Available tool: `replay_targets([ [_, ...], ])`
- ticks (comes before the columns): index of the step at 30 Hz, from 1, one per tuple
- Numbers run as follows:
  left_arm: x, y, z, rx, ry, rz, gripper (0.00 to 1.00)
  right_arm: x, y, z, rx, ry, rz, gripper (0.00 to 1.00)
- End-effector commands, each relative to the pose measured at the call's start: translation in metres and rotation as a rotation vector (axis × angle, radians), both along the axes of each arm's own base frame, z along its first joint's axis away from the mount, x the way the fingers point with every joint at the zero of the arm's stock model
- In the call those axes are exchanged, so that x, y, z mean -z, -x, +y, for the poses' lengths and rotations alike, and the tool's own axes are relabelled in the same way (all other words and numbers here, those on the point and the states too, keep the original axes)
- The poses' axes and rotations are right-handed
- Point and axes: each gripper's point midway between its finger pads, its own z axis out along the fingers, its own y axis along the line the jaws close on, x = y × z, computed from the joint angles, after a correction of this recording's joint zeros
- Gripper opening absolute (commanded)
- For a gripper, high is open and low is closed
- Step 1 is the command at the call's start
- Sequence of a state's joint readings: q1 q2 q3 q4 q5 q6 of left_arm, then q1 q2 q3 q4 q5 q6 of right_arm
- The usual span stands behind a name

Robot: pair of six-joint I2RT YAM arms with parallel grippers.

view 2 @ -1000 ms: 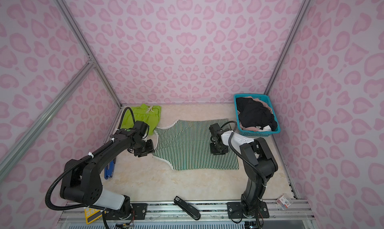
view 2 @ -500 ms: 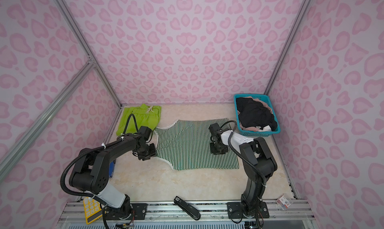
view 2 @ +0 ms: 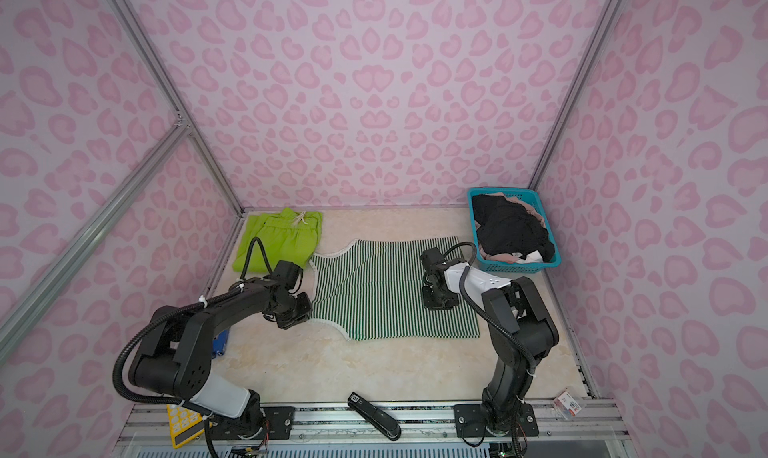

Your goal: Fold and stack the mixed laundry pile

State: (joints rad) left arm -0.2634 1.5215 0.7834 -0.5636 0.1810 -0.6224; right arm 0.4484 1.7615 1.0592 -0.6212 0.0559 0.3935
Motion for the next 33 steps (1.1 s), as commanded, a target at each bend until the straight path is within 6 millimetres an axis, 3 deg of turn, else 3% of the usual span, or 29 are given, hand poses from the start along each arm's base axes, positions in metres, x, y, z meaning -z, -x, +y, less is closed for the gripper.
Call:
replay_targets([
  [1, -0.005, 0.026, 0.018, -0.058, -0.066, 0.034, 0.05, 0.002, 0.010, -0.007, -0.009, 0.026, 0.032, 0.31],
  [5, -0.011, 0.042, 0.035, -0.095, -0.133, 0.019, 0.07, -0.007, 0.012, -0.009, -0.012, 0.027, 0.018, 0.31],
  [8, -0.013, 0.042, 0.035, -0.097, -0.128, 0.007, 0.17, -0.019, 0.014, -0.014, -0.014, 0.042, -0.002, 0.32],
  [10, -0.016, 0.038, 0.031, -0.086, -0.109, -0.004, 0.30, -0.031, 0.018, -0.024, -0.005, 0.077, -0.021, 0.34],
  [16, -0.042, 0.033, 0.020, -0.027, -0.080, -0.061, 0.45, -0.050, 0.048, -0.068, 0.089, 0.179, -0.050, 0.41],
  [22, -0.062, 0.043, -0.031, 0.138, 0.023, -0.124, 0.52, -0.034, 0.081, -0.088, 0.234, 0.096, -0.013, 0.43],
  [26, -0.051, 0.061, -0.066, 0.209, 0.080, -0.104, 0.52, -0.028, 0.094, -0.093, 0.288, 0.065, 0.007, 0.44],
  [33, -0.030, 0.088, -0.094, 0.255, 0.126, -0.064, 0.53, -0.023, 0.107, -0.095, 0.326, 0.025, 0.016, 0.49],
])
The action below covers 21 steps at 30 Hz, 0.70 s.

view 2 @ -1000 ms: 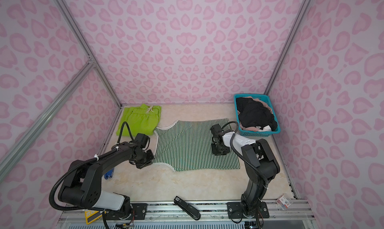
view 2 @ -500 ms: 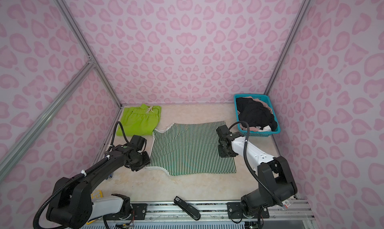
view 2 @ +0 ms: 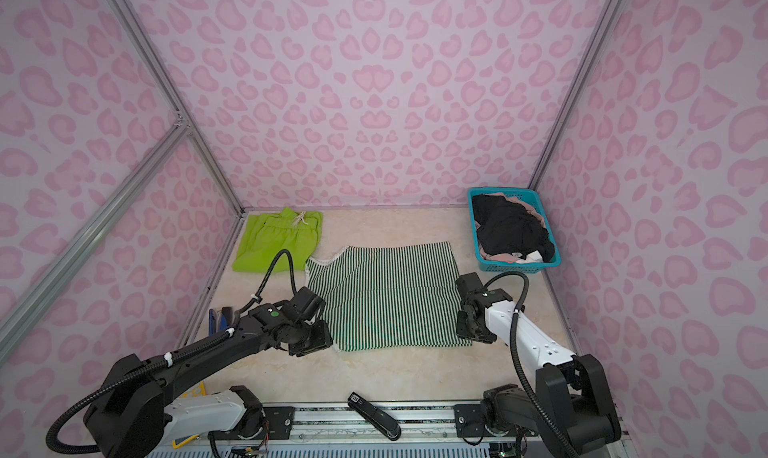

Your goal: Fold and stack the mixed laundry pile

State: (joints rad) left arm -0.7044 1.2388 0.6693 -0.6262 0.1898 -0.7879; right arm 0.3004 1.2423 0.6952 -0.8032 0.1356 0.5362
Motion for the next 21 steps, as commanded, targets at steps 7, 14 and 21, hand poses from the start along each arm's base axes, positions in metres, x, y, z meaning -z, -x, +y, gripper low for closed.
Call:
replay_targets([
  [7, 0.011, -0.005, -0.017, -0.051, 0.054, -0.024, 0.58, 0.022, 0.015, 0.013, 0.049, -0.117, 0.038, 0.47],
  [14, 0.014, -0.011, -0.024, -0.048, 0.064, -0.027, 0.60, 0.026, 0.015, 0.015, 0.054, -0.138, 0.036, 0.41],
  [21, 0.025, -0.001, -0.030, -0.073, 0.096, 0.040, 0.56, 0.029, 0.016, 0.015, 0.061, -0.143, 0.032, 0.37],
])
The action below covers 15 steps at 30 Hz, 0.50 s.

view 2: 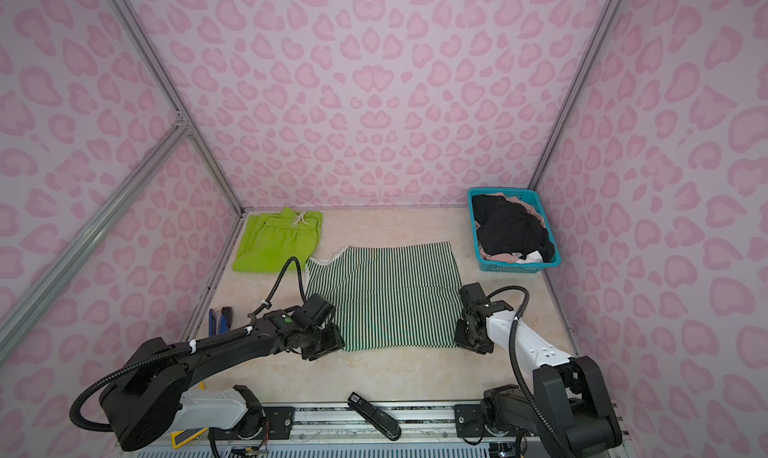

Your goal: Fold and stack the mixed laundry pile

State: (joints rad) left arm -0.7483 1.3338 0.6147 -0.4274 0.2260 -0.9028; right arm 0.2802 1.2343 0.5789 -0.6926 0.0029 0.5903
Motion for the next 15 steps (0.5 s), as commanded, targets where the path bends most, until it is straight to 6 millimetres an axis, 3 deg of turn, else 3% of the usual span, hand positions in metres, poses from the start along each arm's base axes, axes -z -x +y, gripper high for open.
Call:
replay_targets([
  [1, 0.003, 0.003, -0.004, -0.024, 0.024, 0.025, 0.57, 0.002, 0.000, 0.000, 0.010, -0.007, -0.001, 0.36],
  [9, 0.014, 0.005, 0.004, -0.058, -0.024, 0.041, 0.54, 0.002, -0.001, -0.004, 0.007, 0.014, -0.011, 0.30],
  [14, 0.018, 0.004, 0.003, -0.078, -0.023, 0.050, 0.37, -0.004, -0.002, -0.008, 0.006, 0.032, -0.037, 0.22],
  [15, 0.018, 0.005, 0.003, -0.079, -0.022, 0.051, 0.29, -0.005, -0.002, -0.009, 0.006, 0.032, -0.044, 0.20],
])
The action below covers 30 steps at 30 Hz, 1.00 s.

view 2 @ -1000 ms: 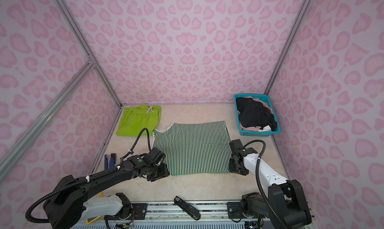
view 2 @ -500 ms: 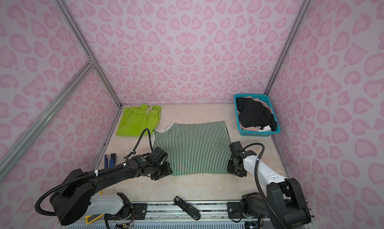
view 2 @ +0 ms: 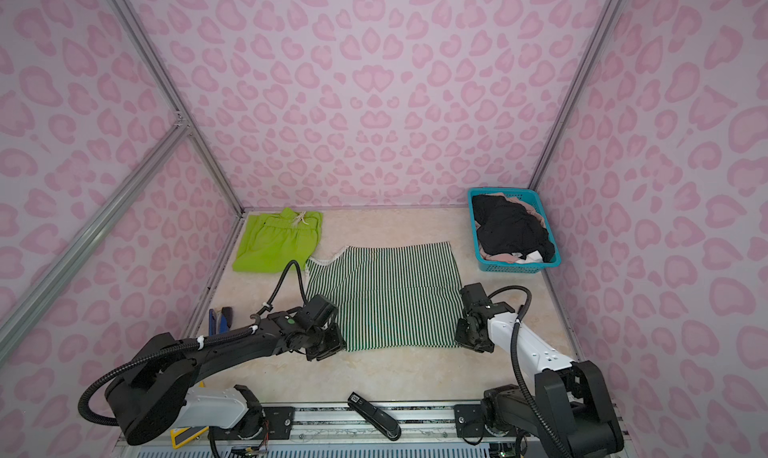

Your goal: Fold and stack the mixed laundry pile

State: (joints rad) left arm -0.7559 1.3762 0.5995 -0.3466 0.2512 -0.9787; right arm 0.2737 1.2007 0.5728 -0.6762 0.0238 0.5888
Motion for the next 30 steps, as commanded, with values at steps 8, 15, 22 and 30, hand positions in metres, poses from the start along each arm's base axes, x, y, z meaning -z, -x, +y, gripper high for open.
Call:
replay_targets([
  [8, 0.004, 0.014, 0.017, 0.001, -0.068, 0.039, 0.05, -0.012, 0.004, -0.004, 0.002, -0.004, -0.078, 0.00],
  [15, -0.028, 0.020, 0.015, 0.026, -0.042, 0.022, 0.03, -0.044, 0.002, -0.002, 0.006, -0.045, -0.191, 0.00],
  [22, -0.081, -0.014, 0.012, 0.048, -0.055, -0.096, 0.03, -0.093, -0.025, -0.008, 0.005, -0.007, -0.355, 0.00],
  [30, -0.068, -0.083, -0.003, 0.110, -0.043, -0.049, 0.02, -0.076, -0.069, 0.008, -0.053, 0.003, -0.255, 0.00],
])
